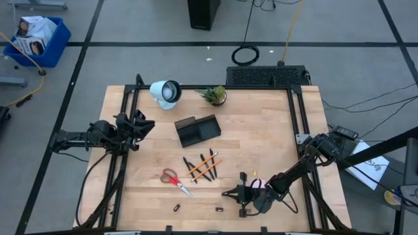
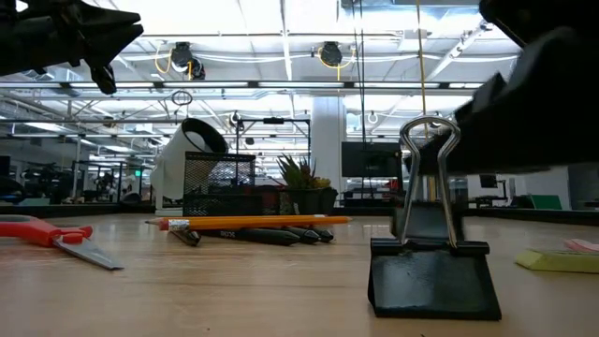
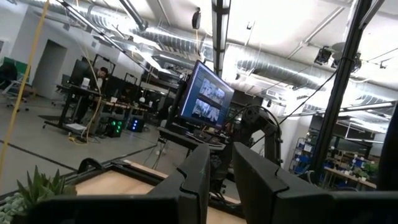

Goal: Pick and place office supplies into organizer
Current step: Put the black binder clip into the black desk organizer

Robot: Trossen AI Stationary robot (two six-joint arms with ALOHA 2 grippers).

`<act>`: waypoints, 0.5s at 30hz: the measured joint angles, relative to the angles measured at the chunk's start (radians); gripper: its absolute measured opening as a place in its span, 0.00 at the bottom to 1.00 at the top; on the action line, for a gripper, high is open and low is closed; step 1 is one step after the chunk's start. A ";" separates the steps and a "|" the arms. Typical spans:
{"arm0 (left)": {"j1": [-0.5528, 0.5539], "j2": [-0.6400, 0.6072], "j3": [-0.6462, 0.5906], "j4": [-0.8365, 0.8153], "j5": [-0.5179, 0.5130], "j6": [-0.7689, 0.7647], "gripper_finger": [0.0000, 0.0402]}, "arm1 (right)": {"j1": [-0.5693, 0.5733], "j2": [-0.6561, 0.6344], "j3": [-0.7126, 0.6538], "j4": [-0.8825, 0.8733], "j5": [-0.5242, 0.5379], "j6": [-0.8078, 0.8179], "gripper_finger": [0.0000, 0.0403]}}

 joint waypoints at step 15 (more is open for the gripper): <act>0.000 0.000 0.000 -0.030 -0.008 -0.003 0.18 | -0.165 -0.001 0.000 0.171 -0.004 -0.201 0.03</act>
